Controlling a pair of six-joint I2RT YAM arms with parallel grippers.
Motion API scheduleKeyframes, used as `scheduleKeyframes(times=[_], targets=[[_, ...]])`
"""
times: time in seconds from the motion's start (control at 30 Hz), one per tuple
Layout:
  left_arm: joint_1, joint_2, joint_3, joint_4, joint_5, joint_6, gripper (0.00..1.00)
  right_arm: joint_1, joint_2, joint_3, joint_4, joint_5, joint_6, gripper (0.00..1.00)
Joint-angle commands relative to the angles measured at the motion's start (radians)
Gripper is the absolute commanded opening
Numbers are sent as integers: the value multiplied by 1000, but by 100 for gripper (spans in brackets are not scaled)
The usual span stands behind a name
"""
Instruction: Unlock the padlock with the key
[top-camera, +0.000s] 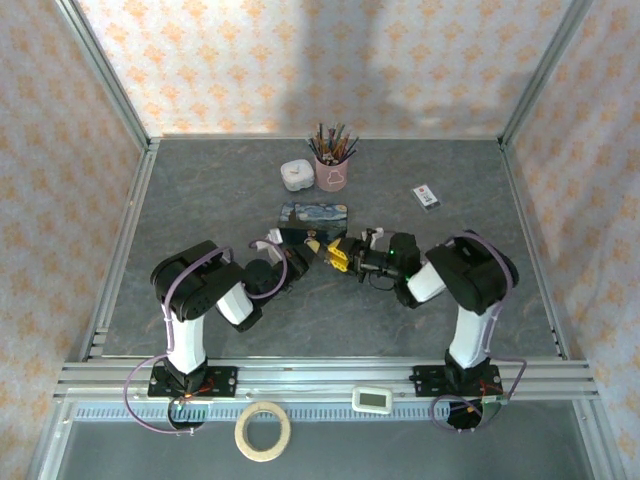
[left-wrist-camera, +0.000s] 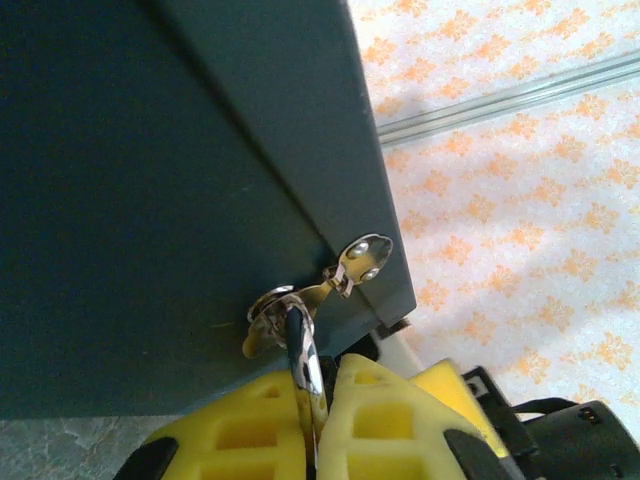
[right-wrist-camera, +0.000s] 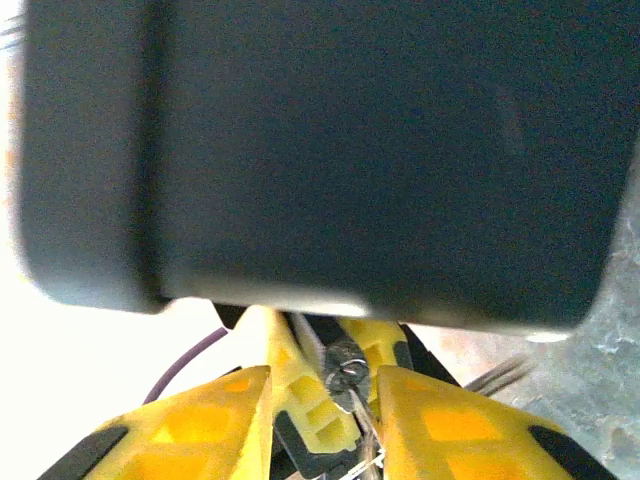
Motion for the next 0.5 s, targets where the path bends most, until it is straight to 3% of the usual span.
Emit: scheduleKeyframes(times=[0.0,0.13,0.2,0.47], targets=[[-10,41,-20,203,-43,-11,0,-9,-149,22,-300,130,-354,36],[-20,48,-2,117,-82,-22,0,-4,-287,80,-728,305,-673,39],[-32,46,9,66,-102,-24,0,1,-346,104,-859,383,-782,40],[-89,6,68,-169,-166,0,0,12,-451,163,-1057,525,-951,40]])
